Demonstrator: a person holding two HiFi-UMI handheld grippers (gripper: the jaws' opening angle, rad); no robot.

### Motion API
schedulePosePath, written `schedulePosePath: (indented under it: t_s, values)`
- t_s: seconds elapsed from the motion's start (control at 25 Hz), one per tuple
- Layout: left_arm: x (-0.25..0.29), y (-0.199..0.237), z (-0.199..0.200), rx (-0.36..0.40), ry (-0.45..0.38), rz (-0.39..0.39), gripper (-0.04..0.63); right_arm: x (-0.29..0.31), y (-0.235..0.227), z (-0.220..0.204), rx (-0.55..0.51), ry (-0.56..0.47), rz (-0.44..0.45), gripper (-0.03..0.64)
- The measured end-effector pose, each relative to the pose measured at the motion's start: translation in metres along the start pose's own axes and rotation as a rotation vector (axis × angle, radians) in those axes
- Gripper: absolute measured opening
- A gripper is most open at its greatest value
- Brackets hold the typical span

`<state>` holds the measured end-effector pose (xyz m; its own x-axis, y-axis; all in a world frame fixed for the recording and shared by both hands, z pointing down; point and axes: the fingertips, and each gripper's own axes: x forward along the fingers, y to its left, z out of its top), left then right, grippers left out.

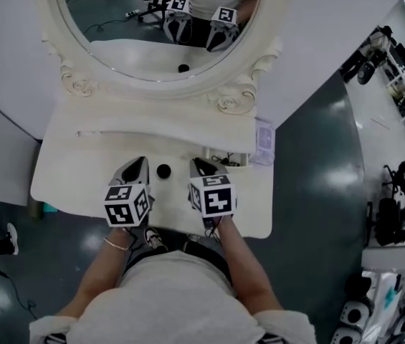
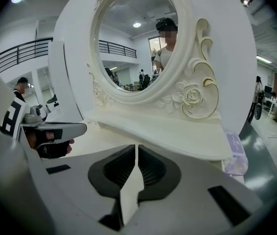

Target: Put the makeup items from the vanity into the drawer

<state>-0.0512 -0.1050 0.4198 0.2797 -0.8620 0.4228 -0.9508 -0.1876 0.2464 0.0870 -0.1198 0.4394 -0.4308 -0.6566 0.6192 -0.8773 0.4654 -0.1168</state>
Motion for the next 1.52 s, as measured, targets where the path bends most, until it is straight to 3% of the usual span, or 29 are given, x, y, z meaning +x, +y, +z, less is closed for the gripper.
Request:
schedulePosePath:
  t_s: [0.44,0.68,1.12,1.52]
  values:
    - [-0.014,0.003,-0.005,-0.009,-0.009,0.021,0.003,0.001,0.018,-0.005,-0.006,0.009,0.037,0.025]
    - [-0.017,-0.001,0.001,0.065,-0.028,0.035,0.003,0.001,0.02,-0.004,-0.008,0.008,0.038,0.025]
    - [-0.008,0.006,-0.003,0.009,-0.007,0.031,0.003,0.005,0.015,-0.007,0.04,0.004,0.045,0.025]
    - [-0.007,0.046,-0.042,-0.042,0.086,0.081,0.003,0.033,0.052,-0.04,0.054,0.068,0.163,0.031]
